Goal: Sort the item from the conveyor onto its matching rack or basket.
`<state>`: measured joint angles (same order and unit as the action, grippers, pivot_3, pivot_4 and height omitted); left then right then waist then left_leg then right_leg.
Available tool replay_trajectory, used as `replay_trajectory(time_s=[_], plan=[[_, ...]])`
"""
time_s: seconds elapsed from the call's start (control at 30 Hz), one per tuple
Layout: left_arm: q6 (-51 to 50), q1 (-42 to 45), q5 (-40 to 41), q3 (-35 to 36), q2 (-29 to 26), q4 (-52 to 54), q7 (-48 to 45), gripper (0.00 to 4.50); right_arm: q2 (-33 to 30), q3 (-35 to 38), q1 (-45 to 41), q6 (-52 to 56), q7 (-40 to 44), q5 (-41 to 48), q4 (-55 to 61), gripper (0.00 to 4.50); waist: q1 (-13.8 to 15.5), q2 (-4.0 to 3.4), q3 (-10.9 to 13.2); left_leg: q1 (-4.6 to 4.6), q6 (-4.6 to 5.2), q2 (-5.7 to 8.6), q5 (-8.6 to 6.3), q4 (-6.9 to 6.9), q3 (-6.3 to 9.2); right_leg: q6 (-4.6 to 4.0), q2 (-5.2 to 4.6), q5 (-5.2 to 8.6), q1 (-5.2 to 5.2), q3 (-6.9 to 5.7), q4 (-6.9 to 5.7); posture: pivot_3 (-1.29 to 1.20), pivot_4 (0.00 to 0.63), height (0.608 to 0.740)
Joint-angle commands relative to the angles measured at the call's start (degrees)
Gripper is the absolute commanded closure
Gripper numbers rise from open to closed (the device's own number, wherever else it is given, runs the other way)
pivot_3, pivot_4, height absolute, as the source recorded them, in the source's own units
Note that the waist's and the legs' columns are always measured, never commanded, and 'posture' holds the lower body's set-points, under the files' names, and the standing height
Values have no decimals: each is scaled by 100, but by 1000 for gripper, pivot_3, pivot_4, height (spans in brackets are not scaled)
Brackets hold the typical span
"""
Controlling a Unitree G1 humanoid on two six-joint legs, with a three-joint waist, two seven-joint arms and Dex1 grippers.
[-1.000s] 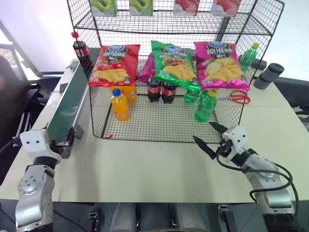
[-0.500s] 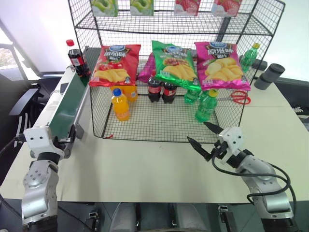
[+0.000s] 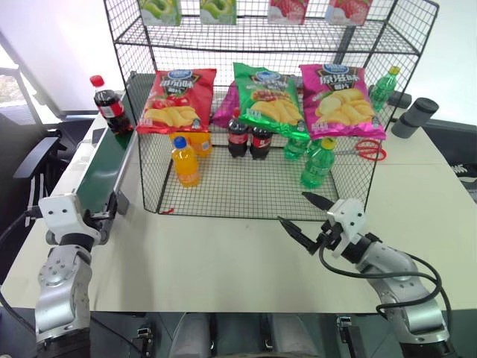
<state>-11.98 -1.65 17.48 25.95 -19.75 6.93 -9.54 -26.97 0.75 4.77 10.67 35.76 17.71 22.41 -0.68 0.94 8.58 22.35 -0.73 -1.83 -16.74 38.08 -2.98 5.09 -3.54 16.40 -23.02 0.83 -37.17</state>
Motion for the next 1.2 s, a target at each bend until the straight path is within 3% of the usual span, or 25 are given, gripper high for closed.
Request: replay_trajectory(time_s=[0.03,1.2], plan=[[44,37,25,149,-84,114,40,0,58,-29,-137,-55,-18,15,131,13,0,0,0,0,0,0,0,0,0,0,0,0,0,0,0,0,150,740],[290,157,185,258,13,-96,174,0,191,-76,-226,-744,89,-190,-677,13,-3,0,0,0,-1,-1,0,-1,1,-2,-5,0,-1,0,0,0,150,740]])
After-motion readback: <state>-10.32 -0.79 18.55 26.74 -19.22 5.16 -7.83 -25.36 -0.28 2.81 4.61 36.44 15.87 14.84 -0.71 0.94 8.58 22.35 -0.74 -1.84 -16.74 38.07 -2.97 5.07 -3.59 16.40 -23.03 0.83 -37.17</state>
